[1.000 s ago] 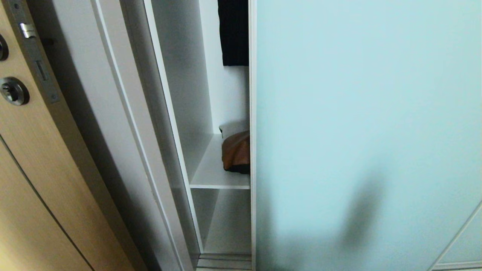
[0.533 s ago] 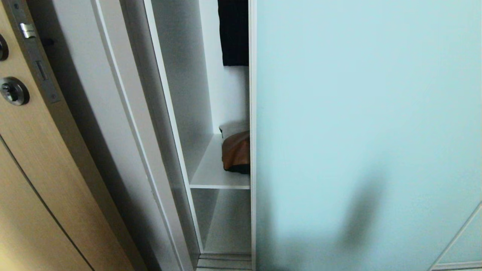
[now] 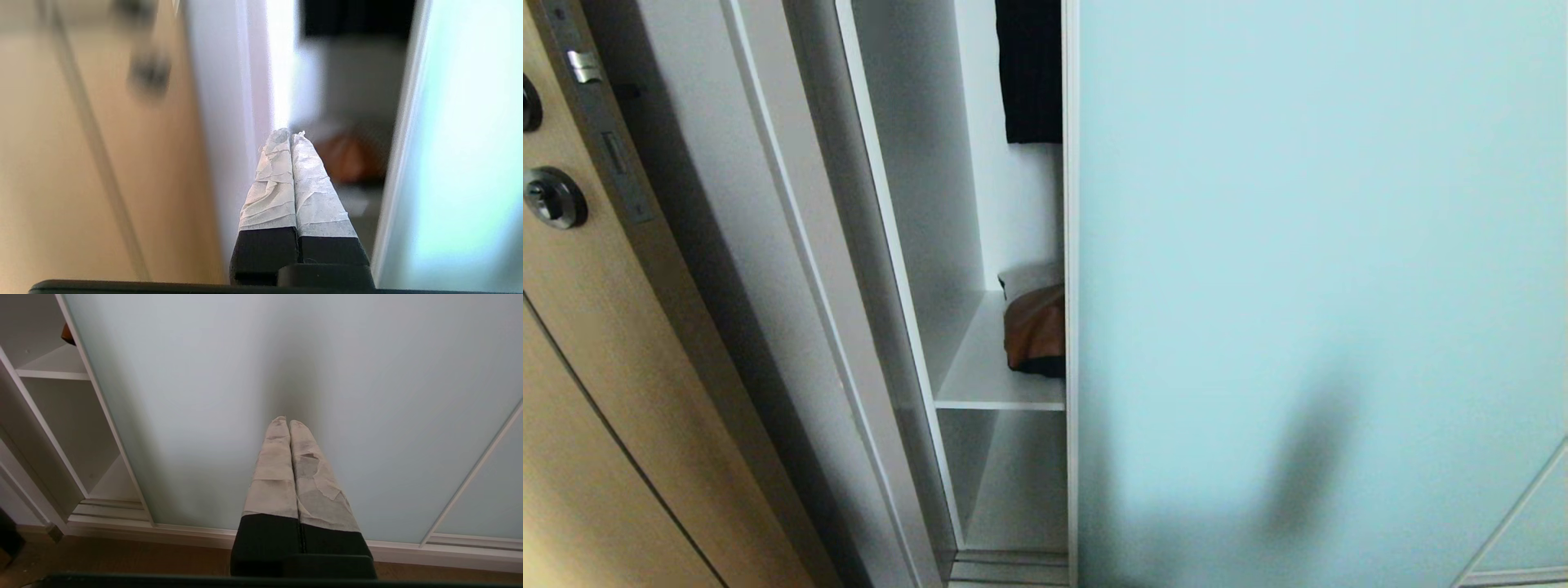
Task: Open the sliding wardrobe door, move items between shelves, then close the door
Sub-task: Close the door
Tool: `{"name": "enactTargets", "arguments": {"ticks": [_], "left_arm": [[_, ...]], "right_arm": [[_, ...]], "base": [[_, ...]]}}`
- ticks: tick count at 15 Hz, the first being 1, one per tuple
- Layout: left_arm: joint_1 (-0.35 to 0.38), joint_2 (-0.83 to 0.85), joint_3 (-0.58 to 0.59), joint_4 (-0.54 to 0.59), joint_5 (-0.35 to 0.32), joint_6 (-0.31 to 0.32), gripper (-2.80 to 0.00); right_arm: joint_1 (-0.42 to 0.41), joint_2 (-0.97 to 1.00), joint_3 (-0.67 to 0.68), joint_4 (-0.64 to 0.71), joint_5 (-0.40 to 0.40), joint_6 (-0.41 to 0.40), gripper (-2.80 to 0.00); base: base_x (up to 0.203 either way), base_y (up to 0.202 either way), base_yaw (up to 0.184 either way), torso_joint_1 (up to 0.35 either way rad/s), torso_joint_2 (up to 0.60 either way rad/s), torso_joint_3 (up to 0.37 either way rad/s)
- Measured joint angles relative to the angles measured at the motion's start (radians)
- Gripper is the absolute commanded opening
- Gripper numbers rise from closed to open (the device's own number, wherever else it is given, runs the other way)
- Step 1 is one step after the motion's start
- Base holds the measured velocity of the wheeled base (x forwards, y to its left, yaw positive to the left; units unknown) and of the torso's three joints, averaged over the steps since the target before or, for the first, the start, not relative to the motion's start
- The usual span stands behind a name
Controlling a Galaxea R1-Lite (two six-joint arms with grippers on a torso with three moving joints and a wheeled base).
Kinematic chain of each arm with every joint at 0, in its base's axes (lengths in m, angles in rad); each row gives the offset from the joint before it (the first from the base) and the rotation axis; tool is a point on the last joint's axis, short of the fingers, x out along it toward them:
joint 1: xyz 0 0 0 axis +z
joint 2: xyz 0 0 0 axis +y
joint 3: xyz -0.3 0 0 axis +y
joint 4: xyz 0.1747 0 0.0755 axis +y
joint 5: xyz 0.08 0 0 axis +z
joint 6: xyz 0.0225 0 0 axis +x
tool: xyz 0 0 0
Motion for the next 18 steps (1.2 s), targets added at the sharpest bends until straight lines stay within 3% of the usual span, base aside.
{"name": "enactTargets", "arguments": {"ticks": [4, 7, 10, 13, 15, 18], "left_arm": [[-0.033, 0.419, -0.503, 0.076, -0.178, -0.008, -2.8], [-0.174, 0.659, -0.705, 0.156, -0.279, -0.021, -2.8], [-0.339, 0.831, -0.765, 0.157, -0.301, -0.047, -2.8], [-0.475, 0.94, -0.769, 0.131, -0.305, -0.121, -2.8], [-0.543, 0.971, -0.753, 0.127, -0.309, -0.187, -2.8], [-0.577, 1.019, -0.741, 0.125, -0.314, -0.27, -2.8]], "right_arm": [[0.0, 0.0, 0.0, 0.0, 0.0, 0.0, -2.8], [0.0, 0.0, 0.0, 0.0, 0.0, 0.0, -2.8], [0.0, 0.0, 0.0, 0.0, 0.0, 0.0, -2.8], [0.0, 0.0, 0.0, 0.0, 0.0, 0.0, -2.8], [0.0, 0.0, 0.0, 0.0, 0.0, 0.0, -2.8], [0.0, 0.0, 0.0, 0.0, 0.0, 0.0, -2.8]], "base": [[0.0, 0.0, 0.0, 0.0, 0.0, 0.0], [0.0, 0.0, 0.0, 0.0, 0.0, 0.0], [0.0, 0.0, 0.0, 0.0, 0.0, 0.0], [0.0, 0.0, 0.0, 0.0, 0.0, 0.0], [0.0, 0.0, 0.0, 0.0, 0.0, 0.0], [0.0, 0.0, 0.0, 0.0, 0.0, 0.0]]}}
